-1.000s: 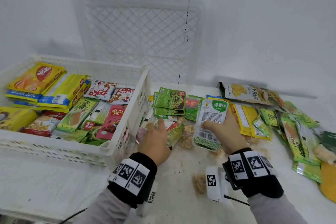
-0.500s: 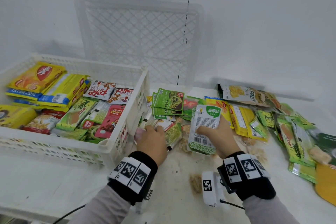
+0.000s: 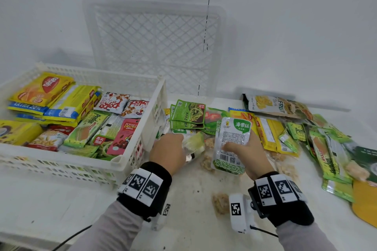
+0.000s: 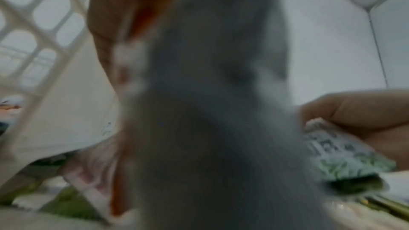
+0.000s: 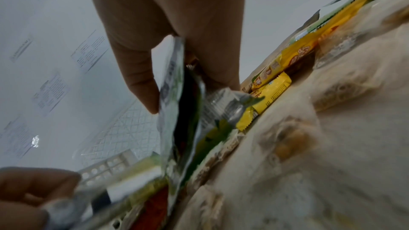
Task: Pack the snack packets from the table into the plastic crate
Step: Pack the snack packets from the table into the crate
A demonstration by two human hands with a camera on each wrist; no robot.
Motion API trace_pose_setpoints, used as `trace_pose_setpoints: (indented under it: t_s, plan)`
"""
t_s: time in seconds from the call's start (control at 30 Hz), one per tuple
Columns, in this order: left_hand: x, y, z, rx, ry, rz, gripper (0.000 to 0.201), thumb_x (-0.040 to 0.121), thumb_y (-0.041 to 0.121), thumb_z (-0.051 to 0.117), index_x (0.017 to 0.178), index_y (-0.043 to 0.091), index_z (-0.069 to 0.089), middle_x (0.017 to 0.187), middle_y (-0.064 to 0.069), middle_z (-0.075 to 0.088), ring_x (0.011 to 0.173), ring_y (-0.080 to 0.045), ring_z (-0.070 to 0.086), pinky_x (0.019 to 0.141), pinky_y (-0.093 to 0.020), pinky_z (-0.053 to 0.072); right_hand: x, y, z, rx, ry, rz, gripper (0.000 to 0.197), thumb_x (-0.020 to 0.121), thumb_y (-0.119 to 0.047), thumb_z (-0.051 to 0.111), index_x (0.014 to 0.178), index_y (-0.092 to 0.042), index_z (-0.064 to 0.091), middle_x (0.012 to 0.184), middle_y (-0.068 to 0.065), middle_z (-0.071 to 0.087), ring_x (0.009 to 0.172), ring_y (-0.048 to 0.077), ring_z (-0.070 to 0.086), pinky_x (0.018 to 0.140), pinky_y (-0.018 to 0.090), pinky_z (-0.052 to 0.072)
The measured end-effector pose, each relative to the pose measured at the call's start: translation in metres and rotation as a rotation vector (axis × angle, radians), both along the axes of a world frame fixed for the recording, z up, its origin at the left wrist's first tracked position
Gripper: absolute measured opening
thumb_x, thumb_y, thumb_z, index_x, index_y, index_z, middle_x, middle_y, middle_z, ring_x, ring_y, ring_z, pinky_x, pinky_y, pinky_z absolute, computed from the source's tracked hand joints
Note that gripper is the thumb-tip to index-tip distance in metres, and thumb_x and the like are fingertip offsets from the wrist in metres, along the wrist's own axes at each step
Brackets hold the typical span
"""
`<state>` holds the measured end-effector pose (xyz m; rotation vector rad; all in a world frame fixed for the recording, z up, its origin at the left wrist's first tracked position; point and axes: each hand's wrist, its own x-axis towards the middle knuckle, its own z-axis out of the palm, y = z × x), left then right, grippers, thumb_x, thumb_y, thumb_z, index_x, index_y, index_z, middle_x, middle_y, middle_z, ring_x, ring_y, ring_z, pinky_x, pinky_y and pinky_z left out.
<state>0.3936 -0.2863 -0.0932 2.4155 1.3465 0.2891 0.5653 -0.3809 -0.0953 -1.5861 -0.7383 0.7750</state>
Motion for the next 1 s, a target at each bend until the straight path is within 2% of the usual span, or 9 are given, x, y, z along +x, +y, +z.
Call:
trace_pose_setpoints:
  t_s: [0.07, 0.17, 0.37, 0.5, 0.63, 0.73, 0.83, 0.93, 1.0]
  plan:
    - [0.0, -0.004, 0.01, -0.008, -0.14, -0.001, 0.03, 0.075, -0.001, 0.045, 0.06, 0.016, 0.025, 0.062, 0.0, 0.031, 0.058, -0.018, 0.031, 0.051, -0.028, 0.023, 0.003, -0.002, 0.001, 0.021, -0.006, -0.022, 0.044, 0.068, 0.013, 0.069, 0.104, -0.01, 0.059, 0.098, 0.012, 0.068, 0.091, 0.03, 0.065, 0.08, 0.046, 0.054]
    - [0.005, -0.008, 0.027, 0.017, -0.311, -0.029, 0.032, 0.074, -0.002, 0.045, 0.06, 0.015, 0.022, 0.06, 0.0, 0.025, 0.054, -0.015, 0.022, 0.051, -0.026, 0.016, 0.007, -0.004, 0.002, 0.057, -0.002, -0.069, 0.043, 0.066, 0.015, 0.069, 0.089, -0.02, 0.06, 0.089, 0.006, 0.07, 0.085, 0.026, 0.066, 0.08, 0.047, 0.054]
    - [0.003, -0.004, 0.055, -0.142, -0.479, -0.049, 0.035, 0.074, -0.001, 0.055, 0.058, 0.016, 0.029, 0.059, 0.002, 0.029, 0.056, -0.012, 0.028, 0.054, -0.02, 0.025, 0.017, -0.009, 0.009, 0.08, 0.027, -0.108, 0.043, 0.065, 0.017, 0.069, 0.087, -0.019, 0.062, 0.087, 0.007, 0.071, 0.087, 0.032, 0.067, 0.083, 0.057, 0.052]
    - [-0.02, 0.008, 0.085, -0.235, -0.658, -0.07, 0.02, 0.071, 0.001, 0.061, 0.061, 0.002, 0.043, 0.064, -0.013, 0.042, 0.062, -0.018, 0.042, 0.062, -0.033, 0.038, 0.022, -0.016, 0.019, 0.093, 0.049, -0.133, 0.041, 0.067, 0.017, 0.068, 0.088, -0.017, 0.06, 0.09, 0.01, 0.071, 0.09, 0.036, 0.066, 0.084, 0.06, 0.05]
    - [-0.048, 0.02, 0.124, -0.244, -0.813, -0.091, 0.018, 0.055, 0.01, 0.056, 0.057, -0.002, 0.043, 0.06, -0.015, 0.045, 0.055, -0.017, 0.04, 0.052, -0.025, 0.033, 0.022, -0.019, 0.037, 0.119, 0.071, -0.154, 0.041, 0.068, 0.017, 0.066, 0.103, -0.004, 0.06, 0.101, 0.017, 0.068, 0.095, 0.038, 0.065, 0.088, 0.061, 0.048]
    - [-0.068, 0.032, 0.144, -0.193, -0.855, -0.129, 0.02, 0.061, -0.002, 0.058, 0.062, -0.015, 0.043, 0.055, -0.013, 0.044, 0.046, -0.01, 0.039, 0.043, -0.015, 0.032, 0.011, -0.012, 0.058, 0.176, 0.098, -0.161, 0.037, 0.069, 0.018, 0.062, 0.101, -0.002, 0.063, 0.102, 0.019, 0.068, 0.095, 0.038, 0.065, 0.088, 0.059, 0.049]
    - [-0.088, 0.053, 0.156, -0.141, -0.829, -0.112, 0.009, 0.071, -0.015, 0.053, 0.065, -0.017, 0.047, 0.046, -0.008, 0.048, 0.042, -0.007, 0.043, 0.044, -0.012, 0.036, -0.012, 0.006, 0.082, 0.226, 0.125, -0.099, 0.038, 0.071, 0.019, 0.061, 0.106, 0.004, 0.06, 0.105, 0.024, 0.066, 0.093, 0.041, 0.066, 0.08, 0.058, 0.053]
    - [-0.111, 0.081, 0.165, -0.131, -0.784, -0.121, 0.011, 0.071, -0.01, 0.057, 0.066, -0.014, 0.049, 0.045, -0.004, 0.052, 0.044, -0.01, 0.045, 0.046, -0.017, 0.036, -0.043, 0.032, 0.105, 0.26, 0.141, -0.018, 0.039, 0.072, 0.018, 0.06, 0.11, 0.008, 0.059, 0.104, 0.024, 0.067, 0.093, 0.039, 0.067, 0.076, 0.052, 0.056]
    - [-0.127, 0.1, 0.169, -0.119, -0.74, -0.156, 0.02, 0.064, 0.002, 0.059, 0.065, -0.013, 0.045, 0.051, -0.016, 0.052, 0.048, -0.015, 0.044, 0.048, -0.021, 0.033, -0.065, 0.054, 0.12, 0.281, 0.181, 0.038, 0.046, 0.072, 0.018, 0.06, 0.115, 0.005, 0.057, 0.102, 0.02, 0.069, 0.09, 0.035, 0.069, 0.073, 0.048, 0.057]
